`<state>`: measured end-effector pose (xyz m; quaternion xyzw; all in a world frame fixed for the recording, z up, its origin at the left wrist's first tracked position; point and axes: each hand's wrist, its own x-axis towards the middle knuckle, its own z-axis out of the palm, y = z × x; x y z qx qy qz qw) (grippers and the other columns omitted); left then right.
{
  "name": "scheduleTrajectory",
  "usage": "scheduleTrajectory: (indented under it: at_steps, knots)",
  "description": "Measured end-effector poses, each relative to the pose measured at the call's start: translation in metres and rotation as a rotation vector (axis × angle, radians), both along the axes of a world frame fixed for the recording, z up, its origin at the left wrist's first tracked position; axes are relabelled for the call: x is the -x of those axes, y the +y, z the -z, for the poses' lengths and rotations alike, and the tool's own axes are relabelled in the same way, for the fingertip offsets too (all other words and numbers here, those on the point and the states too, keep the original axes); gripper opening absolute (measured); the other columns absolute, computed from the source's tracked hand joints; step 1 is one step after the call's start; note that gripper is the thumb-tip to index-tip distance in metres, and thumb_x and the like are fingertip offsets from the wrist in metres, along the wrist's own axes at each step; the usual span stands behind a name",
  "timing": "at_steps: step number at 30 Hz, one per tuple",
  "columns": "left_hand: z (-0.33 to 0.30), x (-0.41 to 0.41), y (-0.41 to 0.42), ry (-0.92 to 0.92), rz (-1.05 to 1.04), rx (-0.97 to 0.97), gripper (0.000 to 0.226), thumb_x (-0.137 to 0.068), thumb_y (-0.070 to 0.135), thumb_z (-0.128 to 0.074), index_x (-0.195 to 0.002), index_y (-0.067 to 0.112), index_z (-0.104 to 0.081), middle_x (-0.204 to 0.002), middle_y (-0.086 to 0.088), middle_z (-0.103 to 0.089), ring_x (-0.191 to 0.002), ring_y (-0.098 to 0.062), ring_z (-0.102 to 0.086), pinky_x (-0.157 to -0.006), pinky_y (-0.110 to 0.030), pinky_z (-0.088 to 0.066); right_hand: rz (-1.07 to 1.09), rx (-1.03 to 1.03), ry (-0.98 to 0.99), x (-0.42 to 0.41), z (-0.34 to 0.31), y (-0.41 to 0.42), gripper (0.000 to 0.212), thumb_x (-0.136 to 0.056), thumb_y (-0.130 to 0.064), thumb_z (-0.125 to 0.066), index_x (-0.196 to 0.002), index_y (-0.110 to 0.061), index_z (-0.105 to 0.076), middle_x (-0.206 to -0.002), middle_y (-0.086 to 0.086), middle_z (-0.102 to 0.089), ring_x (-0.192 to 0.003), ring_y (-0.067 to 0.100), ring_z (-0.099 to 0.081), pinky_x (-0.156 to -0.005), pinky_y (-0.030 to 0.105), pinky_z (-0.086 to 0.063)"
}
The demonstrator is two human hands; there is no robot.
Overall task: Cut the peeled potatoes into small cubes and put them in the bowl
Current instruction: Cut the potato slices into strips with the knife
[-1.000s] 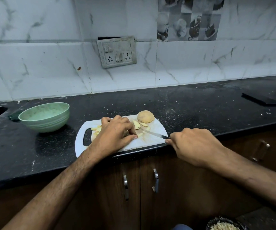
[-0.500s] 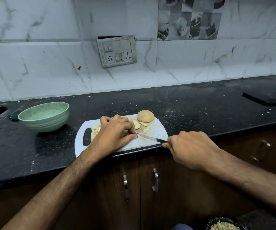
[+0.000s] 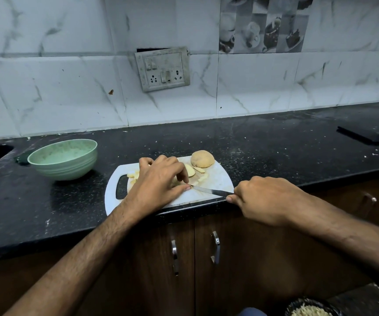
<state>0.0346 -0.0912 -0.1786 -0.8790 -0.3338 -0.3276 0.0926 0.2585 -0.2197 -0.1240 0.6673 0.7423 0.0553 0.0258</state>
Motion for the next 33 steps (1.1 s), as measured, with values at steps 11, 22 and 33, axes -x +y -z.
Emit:
scheduleTrajectory:
  at_steps: [11,22,33]
  knots:
    - [-0.005,0.001,0.014,0.188,0.136,0.012,0.017,-0.097,0.04,-0.063,-0.113,0.043,-0.071,-0.102,0.022,-0.062,-0.095,0.0,-0.044,-0.084,-0.035,-0.019,-0.153,-0.029,-0.315,-0.018,-0.024,-0.003,0.043,-0.103,-0.053,-0.027,-0.104,-0.026,-0.06,-0.11,0.004,-0.065,-0.103,0.03,-0.064,-0.075,0.036,-0.043]
    - [-0.01,-0.005,0.017,0.045,0.108,0.007,0.025,-0.092,0.049,-0.048,-0.101,0.04,-0.07,-0.098,0.019,-0.056,-0.095,-0.002,-0.051,-0.087,-0.039,-0.025,0.052,-0.014,0.645,-0.062,0.001,0.062,0.049,-0.1,-0.052,-0.045,-0.067,-0.016,-0.05,-0.055,-0.003,-0.054,-0.045,0.009,-0.047,-0.053,0.028,-0.038]
    - [-0.011,-0.044,0.028,0.312,0.172,-0.115,0.036,-0.098,0.046,-0.04,-0.107,0.037,-0.074,-0.101,0.018,-0.065,-0.093,-0.013,-0.055,-0.079,-0.041,-0.032,0.256,-0.396,0.41,0.001,0.041,0.095,0.037,-0.102,-0.051,-0.033,-0.102,-0.024,-0.058,-0.108,0.01,-0.067,-0.1,0.037,-0.062,-0.073,0.039,-0.039]
